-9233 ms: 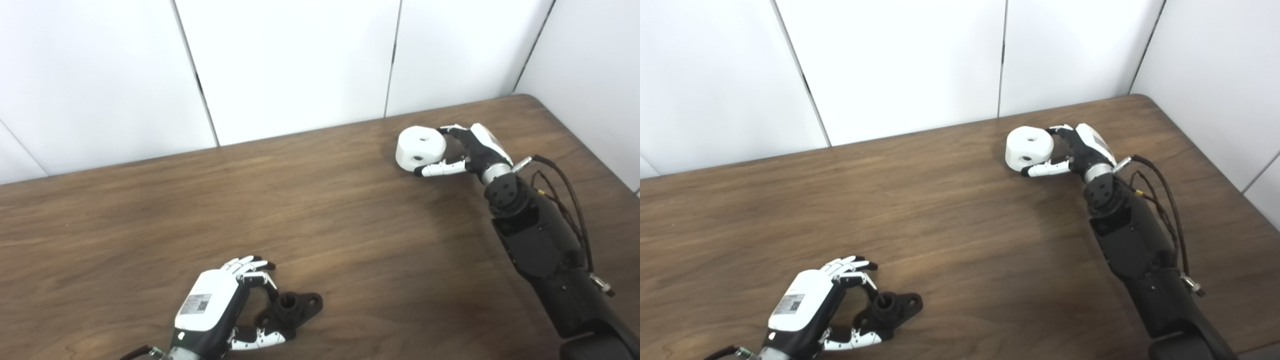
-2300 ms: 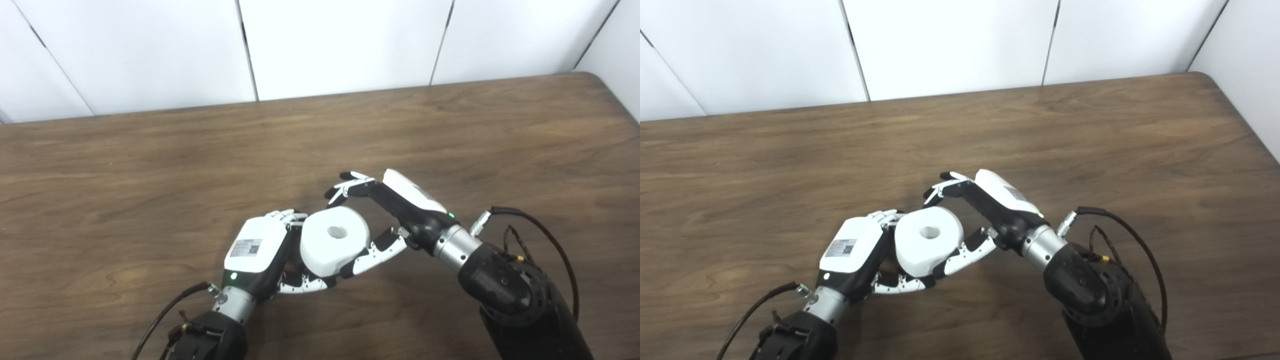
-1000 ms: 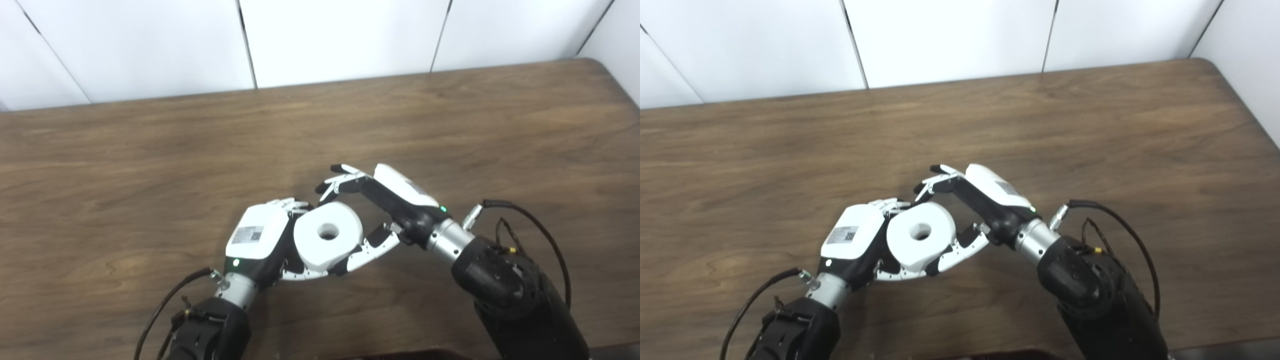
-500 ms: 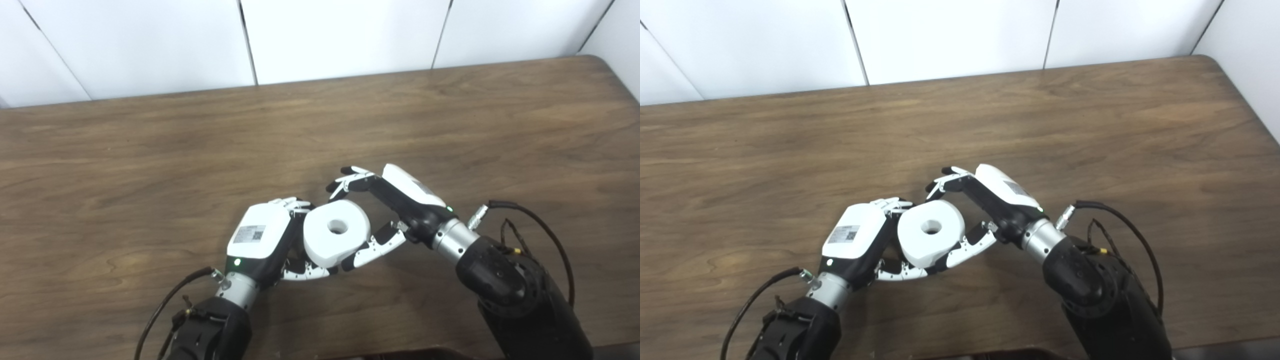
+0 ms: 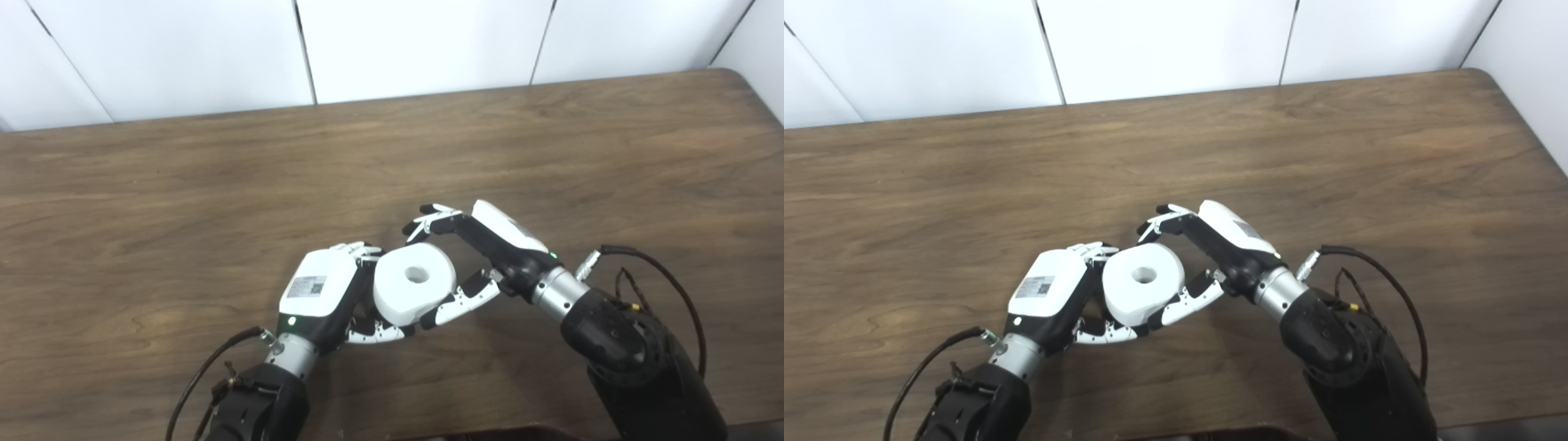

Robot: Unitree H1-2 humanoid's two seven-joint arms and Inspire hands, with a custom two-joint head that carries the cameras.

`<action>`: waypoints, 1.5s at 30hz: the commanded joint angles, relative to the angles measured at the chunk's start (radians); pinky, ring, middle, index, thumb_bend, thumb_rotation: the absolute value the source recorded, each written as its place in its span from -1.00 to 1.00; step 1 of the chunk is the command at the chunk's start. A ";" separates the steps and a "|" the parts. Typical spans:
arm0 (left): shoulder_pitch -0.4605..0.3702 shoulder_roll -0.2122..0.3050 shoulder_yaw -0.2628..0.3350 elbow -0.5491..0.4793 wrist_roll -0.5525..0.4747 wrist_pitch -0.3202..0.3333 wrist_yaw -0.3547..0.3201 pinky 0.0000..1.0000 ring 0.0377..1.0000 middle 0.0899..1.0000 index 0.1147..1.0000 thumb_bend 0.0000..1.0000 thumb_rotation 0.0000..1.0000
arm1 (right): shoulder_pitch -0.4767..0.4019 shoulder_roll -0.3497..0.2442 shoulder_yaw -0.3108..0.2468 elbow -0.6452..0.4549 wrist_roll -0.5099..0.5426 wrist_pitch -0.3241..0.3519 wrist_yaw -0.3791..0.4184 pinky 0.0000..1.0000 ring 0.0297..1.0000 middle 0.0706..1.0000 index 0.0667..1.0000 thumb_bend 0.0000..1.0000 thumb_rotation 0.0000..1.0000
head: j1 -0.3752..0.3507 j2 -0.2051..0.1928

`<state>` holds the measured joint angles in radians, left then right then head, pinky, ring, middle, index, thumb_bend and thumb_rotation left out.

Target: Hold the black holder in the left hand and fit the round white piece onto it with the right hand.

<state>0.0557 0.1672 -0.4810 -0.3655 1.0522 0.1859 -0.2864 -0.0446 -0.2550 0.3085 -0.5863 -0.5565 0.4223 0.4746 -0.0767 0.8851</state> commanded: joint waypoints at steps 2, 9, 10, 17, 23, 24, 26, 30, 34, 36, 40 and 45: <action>0.026 0.006 -0.016 0.011 -0.002 -0.002 -0.046 0.70 0.71 0.55 -0.16 0.05 -0.89 | -0.005 -0.022 0.001 0.003 -0.024 -0.016 -0.008 0.63 0.86 0.55 -0.10 0.05 -0.73 | 0.002 -0.001; 0.021 0.004 -0.020 0.015 0.018 0.004 -0.056 0.69 0.71 0.56 -0.16 0.04 -0.88 | -0.010 -0.033 0.013 -0.003 -0.036 -0.009 0.005 0.62 0.88 0.57 -0.09 0.05 -0.71 | 0.003 -0.003; 0.020 0.003 -0.020 0.017 0.018 0.003 -0.054 0.69 0.71 0.56 -0.16 0.04 -0.88 | -0.012 -0.036 0.015 -0.002 -0.037 -0.009 0.008 0.62 0.88 0.57 -0.09 0.05 -0.71 | 0.001 -0.003; 0.007 0.004 -0.026 0.047 0.029 -0.010 -0.035 0.67 0.70 0.55 -0.16 0.04 -0.89 | -0.030 -0.059 0.027 0.003 -0.054 0.019 0.031 0.59 0.92 0.62 0.36 0.77 -0.46 | -0.012 -0.015; 0.002 -0.003 -0.029 0.055 0.035 0.000 -0.040 0.69 0.71 0.55 -0.16 0.04 -0.89 | -0.040 -0.066 0.005 -0.015 -0.057 0.047 0.110 0.72 1.00 0.85 0.71 0.99 -0.39 | -0.007 -0.018; 0.002 -0.004 -0.028 0.055 0.033 0.000 -0.040 0.70 0.71 0.55 -0.16 0.04 -0.89 | -0.041 -0.068 0.005 -0.016 -0.059 0.046 0.115 0.75 1.00 0.89 0.75 1.00 -0.38 | -0.007 -0.018; 0.001 -0.004 -0.028 0.058 0.033 -0.001 -0.040 0.69 0.71 0.55 -0.16 0.04 -0.89 | -0.046 -0.075 0.011 -0.012 -0.061 0.037 0.113 0.80 1.00 0.92 0.80 1.00 -0.35 | -0.010 -0.020; -0.001 -0.002 -0.032 0.060 0.041 0.000 -0.044 0.69 0.71 0.55 -0.16 0.04 -0.88 | -0.048 -0.077 0.014 -0.006 -0.060 0.025 0.105 0.90 1.00 0.92 0.93 1.00 -0.33 | -0.009 -0.021; -0.002 -0.002 -0.032 0.064 0.038 0.000 -0.044 0.69 0.71 0.55 -0.16 0.04 -0.88 | -0.046 -0.076 0.012 -0.003 -0.060 0.028 0.102 0.94 1.00 0.95 1.00 1.00 -0.32 | -0.010 -0.022; -0.003 -0.002 -0.032 0.065 0.040 0.002 -0.047 0.70 0.72 0.55 -0.16 0.04 -0.88 | -0.047 -0.076 0.011 -0.001 -0.061 0.032 0.104 0.93 1.00 0.96 1.00 1.00 -0.31 | -0.011 -0.022; -0.004 -0.003 -0.032 0.073 0.035 -0.001 -0.038 0.69 0.71 0.54 -0.16 0.04 -0.89 | -0.047 -0.079 0.010 0.000 -0.060 0.032 0.105 0.92 1.00 0.96 1.00 1.00 -0.30 | -0.010 -0.024; -0.008 -0.004 -0.032 0.078 0.038 0.001 -0.040 0.69 0.71 0.54 -0.16 0.04 -0.88 | -0.050 -0.079 0.004 0.004 -0.058 0.027 0.098 0.93 1.00 0.98 1.00 1.00 -0.26 | -0.008 -0.030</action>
<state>0.0366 0.1600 -0.4923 -0.3428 1.0765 0.1826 -0.2802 -0.0656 -0.3276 0.3245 -0.5716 -0.6164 0.4648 0.5911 -0.0844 0.8544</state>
